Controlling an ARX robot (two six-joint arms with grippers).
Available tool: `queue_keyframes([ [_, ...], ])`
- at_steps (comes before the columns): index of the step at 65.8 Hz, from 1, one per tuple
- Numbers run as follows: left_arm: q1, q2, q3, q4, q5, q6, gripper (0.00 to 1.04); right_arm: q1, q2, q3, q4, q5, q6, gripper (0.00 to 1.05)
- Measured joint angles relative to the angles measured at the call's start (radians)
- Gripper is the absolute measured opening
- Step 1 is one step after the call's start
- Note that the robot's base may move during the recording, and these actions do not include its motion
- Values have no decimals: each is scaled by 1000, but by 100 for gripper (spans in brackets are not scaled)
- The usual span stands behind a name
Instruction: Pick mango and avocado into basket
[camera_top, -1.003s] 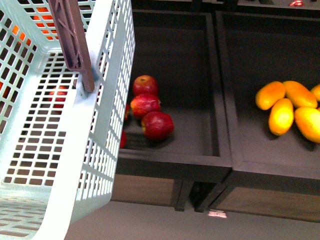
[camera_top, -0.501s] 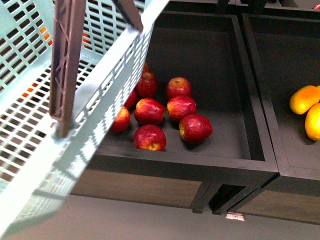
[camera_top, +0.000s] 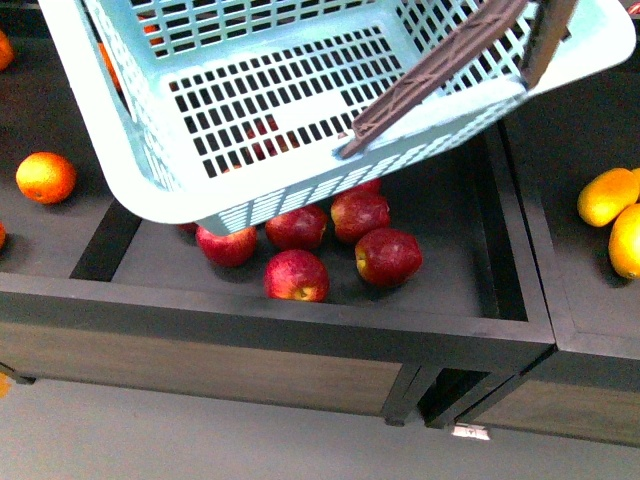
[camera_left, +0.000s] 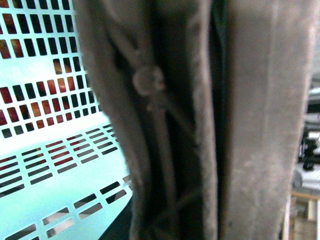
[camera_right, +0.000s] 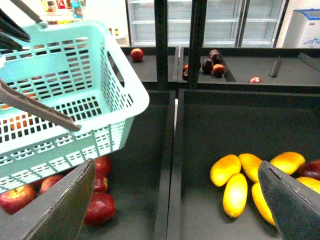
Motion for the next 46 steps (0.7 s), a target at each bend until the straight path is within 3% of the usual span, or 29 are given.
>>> queue_keyframes([
  [16,-71,19,25,-15,32,33,15,0,0,0,0,0,0,96],
  [46,-80,5,-9,17,22,-24,15,0,0,0,0,0,0,96],
])
